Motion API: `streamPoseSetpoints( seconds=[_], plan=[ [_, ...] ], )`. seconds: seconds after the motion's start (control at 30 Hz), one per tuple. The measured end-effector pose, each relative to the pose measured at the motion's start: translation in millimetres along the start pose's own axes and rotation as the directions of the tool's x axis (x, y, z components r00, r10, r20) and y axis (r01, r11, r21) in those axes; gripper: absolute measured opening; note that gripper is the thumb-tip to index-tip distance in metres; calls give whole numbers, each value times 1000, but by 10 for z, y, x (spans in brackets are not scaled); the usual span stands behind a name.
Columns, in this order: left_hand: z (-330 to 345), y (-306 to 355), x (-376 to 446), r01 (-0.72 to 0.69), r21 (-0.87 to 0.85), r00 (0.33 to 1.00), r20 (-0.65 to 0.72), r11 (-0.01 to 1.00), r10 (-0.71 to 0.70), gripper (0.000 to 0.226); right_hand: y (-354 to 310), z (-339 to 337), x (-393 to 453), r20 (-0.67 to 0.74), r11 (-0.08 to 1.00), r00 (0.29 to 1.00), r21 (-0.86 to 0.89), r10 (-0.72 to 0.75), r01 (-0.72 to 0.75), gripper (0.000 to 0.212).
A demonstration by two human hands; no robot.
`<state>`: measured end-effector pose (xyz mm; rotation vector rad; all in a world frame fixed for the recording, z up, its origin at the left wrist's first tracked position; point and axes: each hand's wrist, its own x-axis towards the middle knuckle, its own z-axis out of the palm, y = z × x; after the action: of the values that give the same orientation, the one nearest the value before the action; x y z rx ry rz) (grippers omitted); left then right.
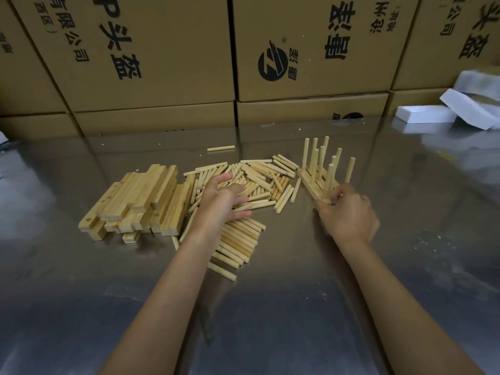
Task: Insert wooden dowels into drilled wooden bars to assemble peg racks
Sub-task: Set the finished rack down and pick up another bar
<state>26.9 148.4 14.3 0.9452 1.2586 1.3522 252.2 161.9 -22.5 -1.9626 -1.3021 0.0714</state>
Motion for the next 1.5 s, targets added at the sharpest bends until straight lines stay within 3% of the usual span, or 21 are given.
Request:
streamPoseSetpoints(
  seconds=[0.17, 0.5, 0.63, 0.77, 0.83, 0.9, 0.97, 1.03, 1.1, 1.2, 1.5],
  plan=[
    [-1, 3, -10, -6, 40, 1000, -6, 999, 7, 32, 25, 23, 57, 40, 999, 999, 1, 32, -32, 17],
    [-33, 8, -2, 3, 84, 998, -61, 996, 3, 28, 135, -43, 253, -11, 987, 987, 22, 159, -159, 18],
    [-71, 48, 24, 24, 81, 993, -117, 996, -14, 26, 135, -118, 236, -49, 987, 986, 45, 158, -156, 34],
    [-124, 96, 15, -18, 146, 985, -170, 989, 43, 28, 22, -140, 96, -19, 996, 997, 40, 79, -78, 29],
    [-182, 104, 17, -128, 406, 953, -203, 905, 226, 29, -73, -91, -7, 60, 998, 998, 54, 26, -29, 29],
    [-293, 110, 31, -176, 769, 865, -178, 615, 469, 31, -151, -29, -106, 120, 998, 992, 57, -38, 31, 29],
    [-431, 114, 45, -67, 945, 778, -152, 320, 610, 37, -193, 9, -176, 141, 996, 986, 51, -86, 80, 29],
    [-557, 132, 56, 94, 974, 758, -204, 206, 620, 43, -209, 22, -215, 154, 993, 982, 51, -113, 106, 28],
    [-665, 151, 54, 209, 959, 757, -283, 191, 590, 47, -226, 23, -238, 175, 991, 976, 60, -127, 118, 27],
    [-775, 166, 56, 275, 942, 763, -335, 191, 553, 41, -249, 36, -267, 197, 989, 969, 55, -148, 140, 27],
    [-776, 179, 66, 188, 946, 681, -320, 265, 659, 33, -264, 73, -282, 207, 989, 968, 73, -144, 132, 29]
  ],
)
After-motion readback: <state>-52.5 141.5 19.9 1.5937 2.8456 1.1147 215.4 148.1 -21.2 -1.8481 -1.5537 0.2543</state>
